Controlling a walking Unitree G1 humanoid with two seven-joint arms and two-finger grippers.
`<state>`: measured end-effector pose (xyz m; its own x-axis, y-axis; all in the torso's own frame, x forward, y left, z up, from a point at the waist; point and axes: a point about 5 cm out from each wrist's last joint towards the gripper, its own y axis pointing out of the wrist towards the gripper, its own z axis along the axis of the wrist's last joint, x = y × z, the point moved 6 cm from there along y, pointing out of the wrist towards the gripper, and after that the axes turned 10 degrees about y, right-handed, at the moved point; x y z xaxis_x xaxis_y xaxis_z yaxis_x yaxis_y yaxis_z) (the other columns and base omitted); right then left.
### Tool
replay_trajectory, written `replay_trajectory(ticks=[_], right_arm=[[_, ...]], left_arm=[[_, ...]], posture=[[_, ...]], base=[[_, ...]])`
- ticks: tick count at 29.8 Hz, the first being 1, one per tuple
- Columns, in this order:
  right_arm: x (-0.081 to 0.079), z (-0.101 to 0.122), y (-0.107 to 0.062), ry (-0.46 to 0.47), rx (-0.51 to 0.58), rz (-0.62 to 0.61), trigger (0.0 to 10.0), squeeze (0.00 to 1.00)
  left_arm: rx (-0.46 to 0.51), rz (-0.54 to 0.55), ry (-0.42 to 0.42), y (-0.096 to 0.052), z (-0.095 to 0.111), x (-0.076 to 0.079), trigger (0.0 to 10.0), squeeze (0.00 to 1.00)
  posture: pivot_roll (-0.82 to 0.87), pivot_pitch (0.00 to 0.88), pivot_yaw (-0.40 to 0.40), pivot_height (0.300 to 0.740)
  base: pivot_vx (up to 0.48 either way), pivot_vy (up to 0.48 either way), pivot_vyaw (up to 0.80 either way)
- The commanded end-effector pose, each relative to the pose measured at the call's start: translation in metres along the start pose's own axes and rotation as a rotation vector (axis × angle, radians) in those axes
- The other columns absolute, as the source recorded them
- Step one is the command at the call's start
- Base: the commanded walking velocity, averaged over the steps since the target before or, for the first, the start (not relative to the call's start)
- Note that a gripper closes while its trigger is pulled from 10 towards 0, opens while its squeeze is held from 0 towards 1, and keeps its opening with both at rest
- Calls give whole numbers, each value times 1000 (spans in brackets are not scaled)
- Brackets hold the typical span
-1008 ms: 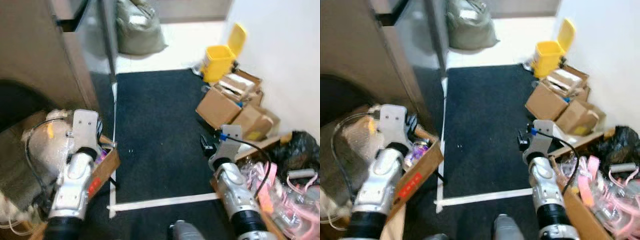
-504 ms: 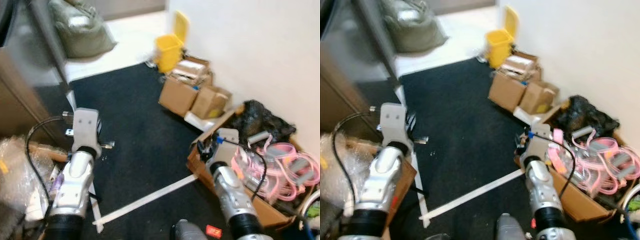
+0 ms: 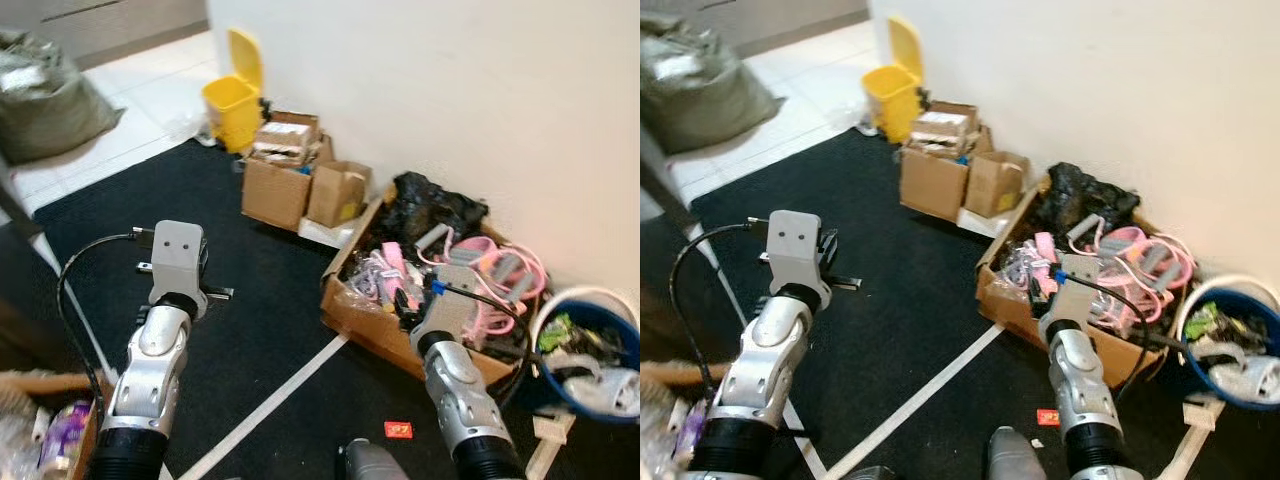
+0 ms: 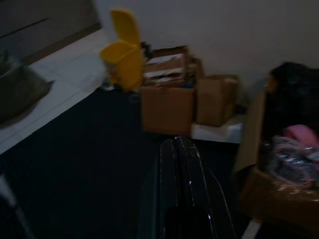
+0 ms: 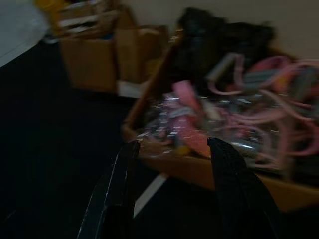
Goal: Picking trash to rubbish bin
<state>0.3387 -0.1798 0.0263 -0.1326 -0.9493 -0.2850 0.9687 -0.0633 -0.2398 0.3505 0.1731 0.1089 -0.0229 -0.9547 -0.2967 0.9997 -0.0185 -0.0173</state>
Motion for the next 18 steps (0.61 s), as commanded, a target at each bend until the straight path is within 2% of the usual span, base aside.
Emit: replay_trajectory(ticks=[1,13,18], right_arm=[[1,-3,-2,-3,-10,-8,10000,0],[-7,-2,-3,-3,-4,2,10000,0],[-5,-2,-4,-1,-4,-4,10000,0]], left_arm=[[-19,-10,11,-2,-6,2,10000,0],[-25,-3,4,-2,-7,1,10000,0],[-44,-11,-55,-3,-8,2,10000,0]], posture=[[18,67,30,740],[21,72,24,740],[21,69,22,740]], base=[[0,0,-800],[0,0,-800],[0,0,-800]])
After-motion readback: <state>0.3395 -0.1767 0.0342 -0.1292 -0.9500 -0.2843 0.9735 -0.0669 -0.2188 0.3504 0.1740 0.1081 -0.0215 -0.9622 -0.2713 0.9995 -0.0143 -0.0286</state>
